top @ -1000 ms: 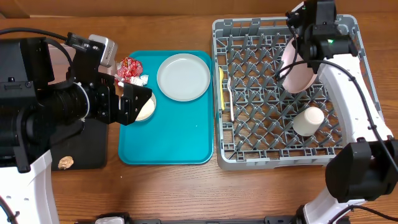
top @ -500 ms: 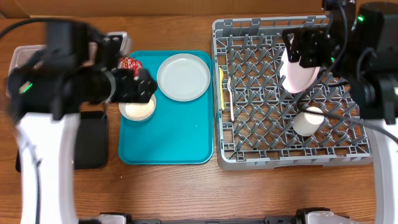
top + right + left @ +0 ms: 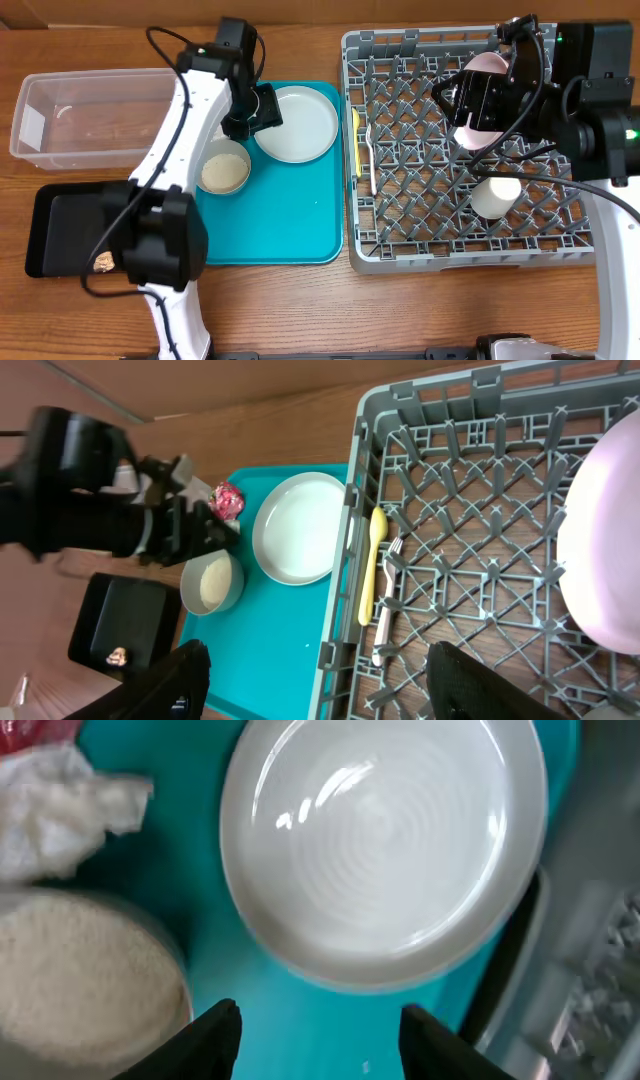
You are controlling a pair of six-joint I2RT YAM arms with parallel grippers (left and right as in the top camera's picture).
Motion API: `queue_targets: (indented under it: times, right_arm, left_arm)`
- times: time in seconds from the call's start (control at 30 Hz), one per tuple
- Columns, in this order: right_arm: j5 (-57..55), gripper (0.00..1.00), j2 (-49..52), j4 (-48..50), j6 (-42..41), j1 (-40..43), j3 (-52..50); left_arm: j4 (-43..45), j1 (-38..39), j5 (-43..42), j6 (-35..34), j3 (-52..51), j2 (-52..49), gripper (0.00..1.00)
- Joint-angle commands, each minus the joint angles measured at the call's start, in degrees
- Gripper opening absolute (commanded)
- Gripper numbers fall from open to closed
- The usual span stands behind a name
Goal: Sort waste into correct bins and load items into the dishwasher rack
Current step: 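Reach the left gripper toward the grey plate on the teal tray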
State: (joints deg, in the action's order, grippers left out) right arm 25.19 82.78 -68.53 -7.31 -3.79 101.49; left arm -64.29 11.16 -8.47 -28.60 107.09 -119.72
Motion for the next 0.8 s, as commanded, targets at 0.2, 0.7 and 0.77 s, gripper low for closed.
queue_targets:
  times: [0.2,0.7,0.77]
  right_arm:
    - [0.4,0.72,-0.3,-1.6,0.0,0.0,0.1]
    - [0.3,0.69,0.3,-2.5,0.1,0.0,0.1]
    - [0.3,0.69,0.3,-2.5,0.1,0.0,0.1]
  left_arm:
    - [8.0,0.2,10.5,-4.9,0.3,-5.9,0.53]
    - [8.3,0.1,9.5,-4.8,0.2,-13.5,0.37]
    - [8.3,0.1,9.5,-4.9,0.2,-13.7,0.24]
